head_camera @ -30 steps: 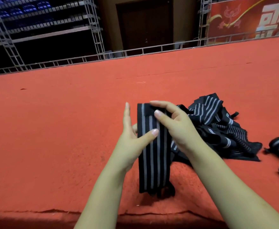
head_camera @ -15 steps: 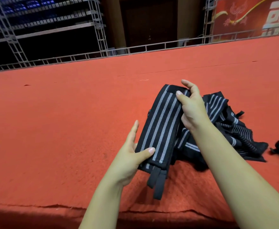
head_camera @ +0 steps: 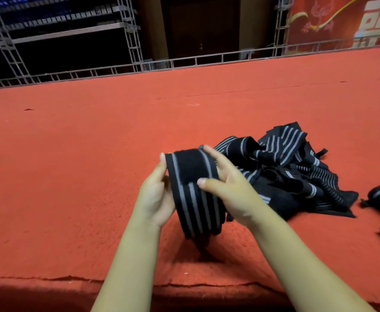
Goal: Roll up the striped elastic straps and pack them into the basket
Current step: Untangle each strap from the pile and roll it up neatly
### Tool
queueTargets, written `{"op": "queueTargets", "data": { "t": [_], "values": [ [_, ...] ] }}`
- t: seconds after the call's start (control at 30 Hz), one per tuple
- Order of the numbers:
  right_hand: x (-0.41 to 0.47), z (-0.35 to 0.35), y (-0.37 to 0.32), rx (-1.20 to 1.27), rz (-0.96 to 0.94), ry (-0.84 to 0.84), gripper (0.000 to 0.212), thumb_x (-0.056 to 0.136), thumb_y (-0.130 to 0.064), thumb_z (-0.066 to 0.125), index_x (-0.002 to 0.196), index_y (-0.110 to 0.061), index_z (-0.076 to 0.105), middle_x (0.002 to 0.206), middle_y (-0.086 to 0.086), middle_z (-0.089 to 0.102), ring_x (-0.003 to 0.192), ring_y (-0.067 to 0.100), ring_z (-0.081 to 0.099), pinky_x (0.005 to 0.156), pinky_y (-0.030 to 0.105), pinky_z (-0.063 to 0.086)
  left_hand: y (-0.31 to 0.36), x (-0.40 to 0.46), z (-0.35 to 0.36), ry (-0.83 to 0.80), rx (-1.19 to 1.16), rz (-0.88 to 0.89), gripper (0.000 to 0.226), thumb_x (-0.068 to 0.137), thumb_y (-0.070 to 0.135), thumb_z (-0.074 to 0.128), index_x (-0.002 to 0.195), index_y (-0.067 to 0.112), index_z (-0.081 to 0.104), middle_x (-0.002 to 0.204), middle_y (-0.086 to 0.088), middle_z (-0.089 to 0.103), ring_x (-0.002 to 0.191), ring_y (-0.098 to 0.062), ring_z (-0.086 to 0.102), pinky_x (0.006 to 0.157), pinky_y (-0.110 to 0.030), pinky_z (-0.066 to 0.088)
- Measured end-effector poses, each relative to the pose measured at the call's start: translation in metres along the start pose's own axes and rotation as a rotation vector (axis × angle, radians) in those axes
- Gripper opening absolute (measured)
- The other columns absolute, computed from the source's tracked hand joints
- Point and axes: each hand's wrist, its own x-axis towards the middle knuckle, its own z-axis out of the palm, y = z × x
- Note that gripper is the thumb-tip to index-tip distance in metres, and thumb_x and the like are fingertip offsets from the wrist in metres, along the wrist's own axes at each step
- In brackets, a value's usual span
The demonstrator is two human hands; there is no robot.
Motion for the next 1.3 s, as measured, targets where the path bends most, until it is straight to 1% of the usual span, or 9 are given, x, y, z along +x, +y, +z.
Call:
{"op": "queueTargets", "data": {
  "t": [0.07,0.17,0.37,0.57,0.77,0.87,1.0,1.17,1.3],
  "values": [
    [-0.011,-0.003,0.016,-0.028,0.055,-0.011,0.065,0.089,0.015,0.049,0.143,-0.02,0.038,0.114,-0.001,0.07,0.1,0.01,0.066,0.083,0.021,0.052,-0.003,0.002,-0.001,0.109,-0.027,0.102,0.031,0.1,0.023,0.047,0.127,0.011,0.059,0.121,-0.014,0.066,0.098,-0.022,0.067,0.092,-0.039,0.053],
    [-0.021,-0.01,0.024,-0.032,0.108,0.049,0.053,0.091,0.008,0.053,0.135,-0.02,0.049,0.12,0.002,0.067,0.093,0.002,0.066,0.073,0.013,0.05,-0.007,-0.001,-0.004,0.129,0.074,0.17,0.04,0.099,0.0,0.043,0.132,0.02,0.054,0.09,-0.006,0.074,0.07,-0.013,0.067,0.066,-0.026,0.057],
    [-0.02,-0.013,0.03,-0.007,0.062,0.253,0.033,0.089,-0.008,0.065,0.117,-0.019,0.05,0.1,0.001,0.071,0.084,0.01,0.068,0.072,0.022,0.054,-0.02,-0.009,0.003,0.024,0.33,0.105,0.054,0.094,-0.012,0.044,0.135,0.022,0.041,0.072,0.005,0.067,0.043,-0.003,0.05,0.04,-0.014,0.037],
    [-0.024,-0.025,0.031,-0.032,0.043,0.147,0.017,0.091,-0.004,0.061,0.105,-0.012,0.056,0.088,0.007,0.073,0.083,0.018,0.069,0.074,0.031,0.055,-0.025,-0.01,0.009,0.071,0.299,0.051,0.052,0.093,-0.002,0.053,0.134,0.029,0.045,0.058,0.005,0.061,0.041,-0.005,0.052,0.041,-0.017,0.042],
    [-0.027,-0.035,0.045,-0.039,0.113,0.262,0.041,0.076,-0.036,0.075,0.111,-0.022,0.061,0.095,0.009,0.068,0.083,0.014,0.06,0.071,0.026,0.047,-0.031,-0.006,0.018,0.056,0.49,0.199,0.073,0.084,-0.002,0.069,0.133,0.047,0.045,0.114,0.008,0.068,0.096,-0.007,0.07,0.074,-0.025,0.056],
    [-0.025,-0.045,0.04,0.087,0.067,0.397,0.006,0.085,-0.016,0.071,0.085,-0.02,0.067,0.072,0.002,0.058,0.074,0.02,0.051,0.066,0.031,0.043,-0.036,-0.006,0.024,-0.021,0.563,0.21,0.079,0.085,-0.001,0.069,0.13,0.057,0.041,0.119,0.02,0.065,0.108,-0.005,0.066,0.091,-0.031,0.053],
    [-0.026,-0.062,0.035,0.073,0.065,0.412,0.021,0.09,-0.007,0.064,0.072,-0.017,0.06,0.072,0.008,0.048,0.074,0.023,0.043,0.071,0.038,0.04,-0.04,-0.006,0.028,-0.077,0.571,0.239,0.081,0.09,-0.012,0.053,0.13,0.057,0.041,0.13,0.015,0.061,0.116,-0.006,0.062,0.094,-0.027,0.052],
    [-0.026,-0.101,0.039,0.071,0.056,0.645,0.024,0.093,-0.006,0.057,0.073,-0.017,0.051,0.068,0.01,0.04,0.063,0.018,0.038,0.057,0.029,0.03,-0.027,-0.001,0.023,0.025,0.38,0.241,0.076,0.086,-0.025,0.035,0.129,0.033,0.055,0.096,0.018,0.074,0.081,-0.001,0.07,0.063,-0.015,0.054],
    [-0.028,-0.142,0.04,-0.16,0.01,0.903,0.029,0.089,-0.006,0.062,0.066,-0.019,0.049,0.058,0.0,0.039,0.053,0.013,0.036,0.047,0.024,0.028,-0.017,0.0,0.011,0.196,0.242,0.236,0.064,0.083,-0.023,0.036,0.111,0.025,0.069,0.088,0.006,0.075,0.067,-0.009,0.067,0.057,-0.018,0.055]
  ]
}}
